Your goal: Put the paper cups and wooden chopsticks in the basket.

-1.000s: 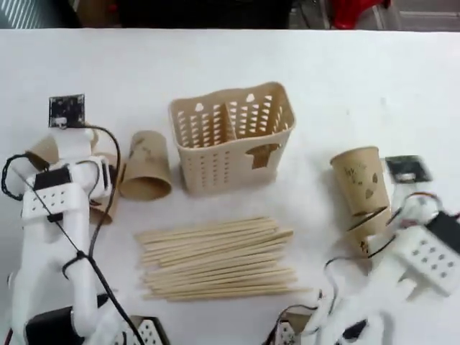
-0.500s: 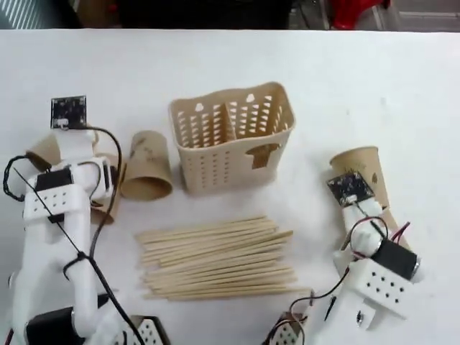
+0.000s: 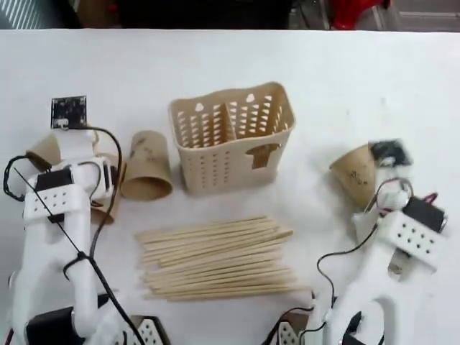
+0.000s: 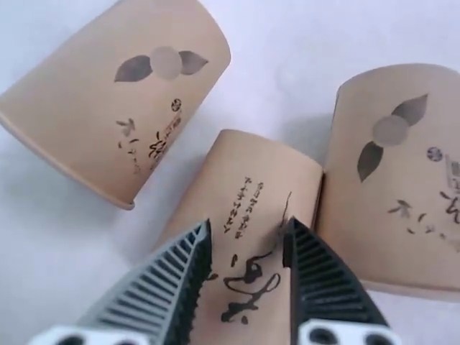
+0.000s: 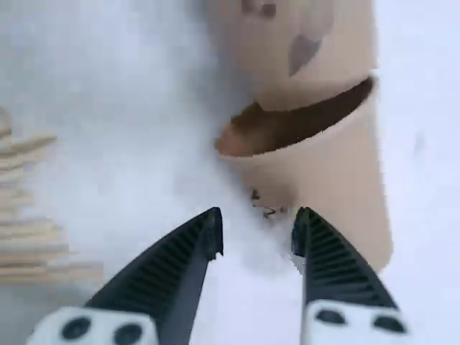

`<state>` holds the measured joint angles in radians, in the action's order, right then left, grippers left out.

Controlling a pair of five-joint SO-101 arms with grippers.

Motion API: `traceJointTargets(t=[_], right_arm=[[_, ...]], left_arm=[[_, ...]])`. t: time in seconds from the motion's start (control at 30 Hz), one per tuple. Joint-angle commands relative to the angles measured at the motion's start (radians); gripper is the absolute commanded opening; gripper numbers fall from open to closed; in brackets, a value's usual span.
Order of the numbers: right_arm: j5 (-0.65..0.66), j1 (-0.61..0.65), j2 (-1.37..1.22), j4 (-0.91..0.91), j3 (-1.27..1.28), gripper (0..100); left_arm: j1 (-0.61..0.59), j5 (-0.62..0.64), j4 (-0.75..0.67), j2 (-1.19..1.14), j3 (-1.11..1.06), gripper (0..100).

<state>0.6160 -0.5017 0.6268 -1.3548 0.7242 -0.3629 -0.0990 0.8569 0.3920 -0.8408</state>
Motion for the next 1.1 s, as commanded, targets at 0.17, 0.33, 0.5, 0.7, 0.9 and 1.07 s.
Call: traceJointTargets(t=[0.17, 0.33, 0.5, 0.7, 0.9, 1.07], right_arm=[[-0.416, 0.189, -0.019, -0.143, -0.255, 17.0], [-0.543, 0.105, -0.173, -0.101, -0.279, 17.5], [-0.54, 0.058, -0.398, -0.143, -0.44, 21.4], [-0.545, 0.027, -0.572, -0.151, -0.549, 21.4], [-0.539, -0.024, -0.651, -0.182, -0.618, 21.3], [-0.537, -0.027, -0.677, -0.219, -0.644, 21.1]], left_arm=[[0.012, 0.011, -0.002, -0.019, -0.04, 17], [0.012, 0.011, -0.002, -0.019, -0.04, 17], [0.012, 0.011, -0.002, -0.019, -0.04, 17], [0.012, 0.011, -0.002, -0.019, -0.04, 17], [0.012, 0.011, -0.002, -0.019, -0.04, 17], [0.012, 0.011, -0.002, -0.019, -0.04, 17]])
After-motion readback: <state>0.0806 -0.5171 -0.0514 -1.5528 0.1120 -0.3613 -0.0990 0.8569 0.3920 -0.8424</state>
